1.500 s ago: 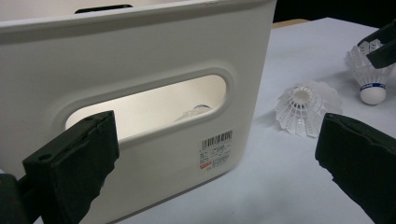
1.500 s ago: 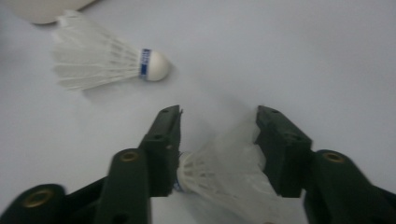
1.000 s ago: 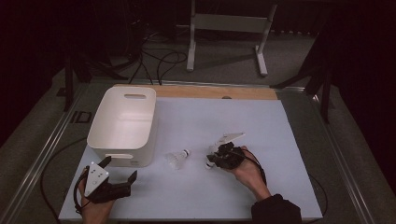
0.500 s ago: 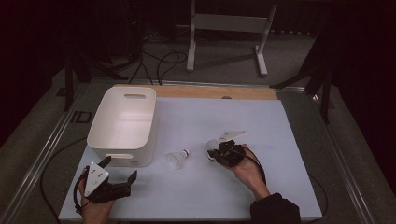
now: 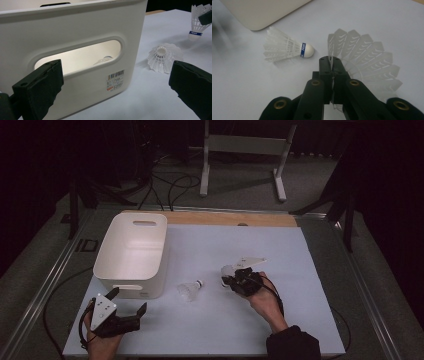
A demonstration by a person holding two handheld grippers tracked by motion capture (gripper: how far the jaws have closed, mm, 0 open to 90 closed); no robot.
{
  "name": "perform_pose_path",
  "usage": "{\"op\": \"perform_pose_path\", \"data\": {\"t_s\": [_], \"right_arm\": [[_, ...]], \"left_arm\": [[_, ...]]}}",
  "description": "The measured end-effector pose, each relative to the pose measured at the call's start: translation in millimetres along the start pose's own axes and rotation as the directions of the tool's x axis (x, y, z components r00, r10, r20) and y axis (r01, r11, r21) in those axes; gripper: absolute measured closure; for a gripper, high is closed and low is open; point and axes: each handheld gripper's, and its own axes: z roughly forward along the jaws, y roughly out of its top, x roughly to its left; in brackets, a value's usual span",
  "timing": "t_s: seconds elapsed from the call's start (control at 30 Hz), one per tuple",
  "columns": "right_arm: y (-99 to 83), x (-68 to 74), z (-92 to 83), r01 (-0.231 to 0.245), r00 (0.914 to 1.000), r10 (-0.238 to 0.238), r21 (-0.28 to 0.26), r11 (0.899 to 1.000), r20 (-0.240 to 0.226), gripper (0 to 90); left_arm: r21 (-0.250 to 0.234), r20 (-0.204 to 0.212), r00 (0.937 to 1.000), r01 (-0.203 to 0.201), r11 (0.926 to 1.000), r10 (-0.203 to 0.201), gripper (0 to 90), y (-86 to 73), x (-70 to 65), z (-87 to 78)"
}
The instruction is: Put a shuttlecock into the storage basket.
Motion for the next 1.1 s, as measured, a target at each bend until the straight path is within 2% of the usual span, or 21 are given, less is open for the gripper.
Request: {"op": "perform_pose_path", "data": {"t_s": [0.43, 0.73, 1.1], "right_arm": [[3.2, 1.9, -2.6, 0.024, 0.9994, -0.023, -0.019, 1.0, 0.026, 87.4], [15.7, 6.8, -8.2, 0.034, 0.9984, -0.031, -0.054, 0.998, 0.047, 88.9], [27.5, 9.3, -11.1, 0.018, 0.9985, -0.014, -0.088, 0.996, 0.053, 89.4]], "left_arm": [[-0.001, -0.001, 1.0, 0.0, 1.0, 0.0, 0.2, 0.0, 0.2, -0.2], [-0.002, -0.001, 1.0, 0.001, 1.0, -0.001, 0.2, 0.1, 0.4, -0.6], [-0.002, -0.001, 1.0, 0.001, 1.0, -0.001, 0.1, 0.1, 0.4, -0.6]]}}
